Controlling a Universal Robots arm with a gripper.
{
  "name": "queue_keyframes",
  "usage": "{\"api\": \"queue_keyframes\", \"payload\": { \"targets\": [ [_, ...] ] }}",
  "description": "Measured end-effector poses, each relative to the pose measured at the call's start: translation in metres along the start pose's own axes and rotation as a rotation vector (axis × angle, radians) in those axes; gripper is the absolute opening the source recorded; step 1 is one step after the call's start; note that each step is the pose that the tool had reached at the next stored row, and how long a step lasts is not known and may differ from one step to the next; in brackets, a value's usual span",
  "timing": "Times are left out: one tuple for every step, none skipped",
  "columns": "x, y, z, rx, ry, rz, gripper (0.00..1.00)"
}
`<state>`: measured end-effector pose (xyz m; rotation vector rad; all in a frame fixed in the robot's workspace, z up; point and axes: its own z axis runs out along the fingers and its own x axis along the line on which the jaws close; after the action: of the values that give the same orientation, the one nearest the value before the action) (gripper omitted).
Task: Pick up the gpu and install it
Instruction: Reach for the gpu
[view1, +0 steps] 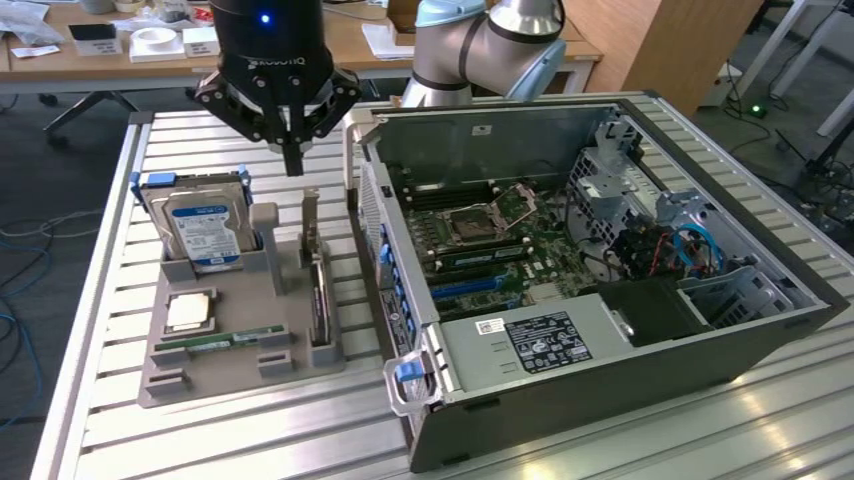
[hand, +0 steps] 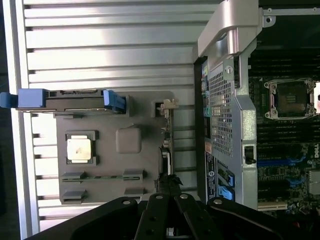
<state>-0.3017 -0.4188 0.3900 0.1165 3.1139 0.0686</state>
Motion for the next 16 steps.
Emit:
{"api": "queue_keyframes", "payload": {
  "targets": [
    [0.0,0.0,0.0001,-0.0001,0.0,0.0,0.11],
    [0.0,-0.0003,0.0002,-0.0001,-0.0002,0.0,0.11],
    [0.001,-0.001,0.0002,-0.0002,-0.0002,0.0,0.11],
    [0.001,-0.0018,0.0001,-0.0002,-0.0002,0.0,0.11],
    [0.001,-0.0026,0.0001,-0.0002,-0.0002,0.0,0.11],
    [0.001,-0.0035,0.0,-0.0001,-0.0001,0.0,0.11],
    [0.002,-0.0045,-0.0001,-0.0001,-0.0001,0.0,0.11],
    [0.002,-0.0057,-0.0001,-0.0002,-0.0001,0.0,0.11],
    [0.002,-0.0072,-0.0002,-0.0001,-0.0001,0.0,0.11],
    [0.002,-0.0085,-0.0003,-0.0001,-0.0001,0.0,0.11],
    [0.003,-0.0098,-0.0003,-0.0002,-0.0001,0.0,0.11],
    [0.003,-0.0111,-0.0004,-0.0002,-0.0002,0.0,0.11],
    [0.003,-0.0126,-0.0005,-0.0001,-0.0002,0.0,0.11],
    [0.003,-0.0142,-0.0005,-0.0002,-0.0001,0.0,0.11],
    [0.003,-0.0156,-0.0006,-0.0002,-0.0002,0.0,0.11],
    [0.003,-0.017,-0.0007,-0.0001,-0.0001,0.0,0.11]
  ]
}}
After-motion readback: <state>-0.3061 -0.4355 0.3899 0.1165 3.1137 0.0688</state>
